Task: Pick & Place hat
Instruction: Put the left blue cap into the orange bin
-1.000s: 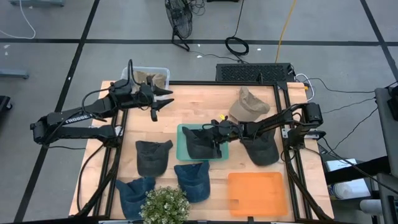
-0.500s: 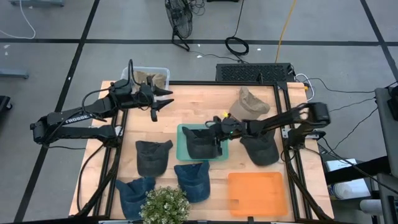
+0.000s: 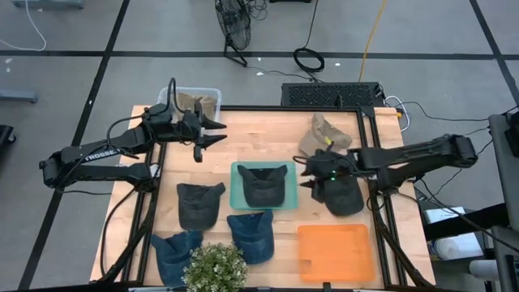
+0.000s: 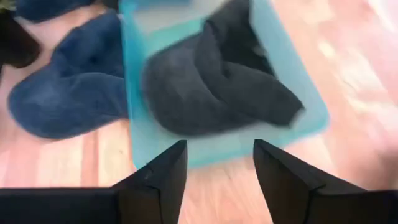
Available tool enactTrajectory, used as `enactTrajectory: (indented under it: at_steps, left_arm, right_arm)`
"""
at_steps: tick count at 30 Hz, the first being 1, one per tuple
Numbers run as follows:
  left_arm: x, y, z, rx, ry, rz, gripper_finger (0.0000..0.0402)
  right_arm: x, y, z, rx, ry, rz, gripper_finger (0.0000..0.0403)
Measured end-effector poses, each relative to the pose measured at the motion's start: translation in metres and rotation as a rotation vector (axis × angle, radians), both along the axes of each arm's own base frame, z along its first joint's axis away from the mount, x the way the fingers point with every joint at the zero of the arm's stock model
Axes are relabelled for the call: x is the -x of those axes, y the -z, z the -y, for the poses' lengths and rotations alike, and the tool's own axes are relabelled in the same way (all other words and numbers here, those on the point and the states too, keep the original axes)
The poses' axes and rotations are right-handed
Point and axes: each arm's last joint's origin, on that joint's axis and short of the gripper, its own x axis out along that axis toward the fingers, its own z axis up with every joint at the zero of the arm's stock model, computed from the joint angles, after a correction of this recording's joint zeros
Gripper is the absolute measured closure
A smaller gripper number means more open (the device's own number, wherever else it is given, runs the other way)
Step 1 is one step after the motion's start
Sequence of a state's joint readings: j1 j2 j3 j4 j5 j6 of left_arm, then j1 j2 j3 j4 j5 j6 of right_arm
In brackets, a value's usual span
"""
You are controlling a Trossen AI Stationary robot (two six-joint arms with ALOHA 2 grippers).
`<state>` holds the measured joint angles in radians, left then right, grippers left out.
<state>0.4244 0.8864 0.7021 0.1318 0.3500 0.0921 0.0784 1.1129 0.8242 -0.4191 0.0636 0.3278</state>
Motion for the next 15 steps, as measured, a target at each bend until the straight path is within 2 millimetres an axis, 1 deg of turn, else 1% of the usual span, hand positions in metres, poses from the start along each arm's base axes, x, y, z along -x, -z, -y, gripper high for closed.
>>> enactTrajectory:
  at_steps: [4, 6, 8, 10, 12, 15]
  left_arm:
    - [0.000, -0.001, 0.000, -0.007, 0.000, 0.010, 0.0243]
    - [0.000, -0.003, 0.000, -0.006, -0.001, 0.024, 0.0243]
    - [0.000, -0.003, 0.000, 0.003, -0.001, 0.030, 0.0243]
    - [0.000, -0.003, 0.000, 0.005, -0.001, 0.027, 0.0243]
    - [0.000, -0.003, 0.000, 0.005, -0.001, 0.026, 0.0243]
    - [0.000, -0.003, 0.000, 0.006, -0.001, 0.026, 0.0243]
  right_arm:
    - [0.013, -0.004, -0.002, 0.128, 0.132, -0.022, 0.0205]
    - [0.017, -0.003, 0.004, 0.232, 0.263, -0.042, 0.0194]
    - [0.021, -0.002, 0.014, 0.327, 0.428, -0.055, 0.0184]
    - [0.023, -0.002, 0.025, 0.379, 0.537, -0.063, 0.0179]
    - [0.025, -0.001, 0.038, 0.412, 0.560, -0.110, 0.0177]
    - [0.026, 0.002, 0.060, 0.353, 0.572, -0.140, 0.0181]
